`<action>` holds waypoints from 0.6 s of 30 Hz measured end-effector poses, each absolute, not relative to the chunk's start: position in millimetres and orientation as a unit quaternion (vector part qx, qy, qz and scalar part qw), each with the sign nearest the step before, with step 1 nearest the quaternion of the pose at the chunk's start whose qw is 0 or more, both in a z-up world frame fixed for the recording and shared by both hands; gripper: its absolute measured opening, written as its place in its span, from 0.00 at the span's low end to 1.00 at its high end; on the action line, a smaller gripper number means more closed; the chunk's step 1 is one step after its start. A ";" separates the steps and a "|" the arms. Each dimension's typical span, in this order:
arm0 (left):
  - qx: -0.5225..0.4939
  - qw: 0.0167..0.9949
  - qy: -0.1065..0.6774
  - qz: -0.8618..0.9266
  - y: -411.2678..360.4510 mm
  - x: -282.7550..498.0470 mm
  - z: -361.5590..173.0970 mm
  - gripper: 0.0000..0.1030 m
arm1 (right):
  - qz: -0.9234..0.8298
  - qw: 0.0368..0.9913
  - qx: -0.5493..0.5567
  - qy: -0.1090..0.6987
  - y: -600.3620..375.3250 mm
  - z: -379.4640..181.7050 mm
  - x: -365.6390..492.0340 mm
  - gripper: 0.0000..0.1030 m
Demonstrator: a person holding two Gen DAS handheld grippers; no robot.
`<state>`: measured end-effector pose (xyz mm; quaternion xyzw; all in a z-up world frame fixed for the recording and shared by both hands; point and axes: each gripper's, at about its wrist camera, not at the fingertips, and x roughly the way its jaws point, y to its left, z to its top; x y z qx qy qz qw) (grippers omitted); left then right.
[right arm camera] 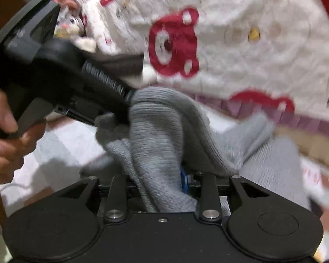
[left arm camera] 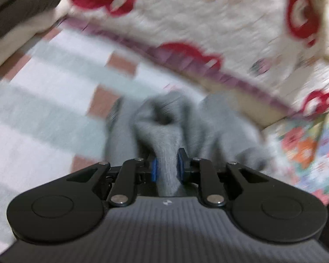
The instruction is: Fold clothes
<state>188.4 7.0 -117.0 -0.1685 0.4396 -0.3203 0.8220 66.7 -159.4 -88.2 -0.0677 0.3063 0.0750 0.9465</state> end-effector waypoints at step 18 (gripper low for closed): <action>-0.140 0.830 0.432 -0.324 9.8 183.8 -115.4 0.16 | 0.161 0.915 0.256 0.267 -262.5 -33.2 24.0 0.36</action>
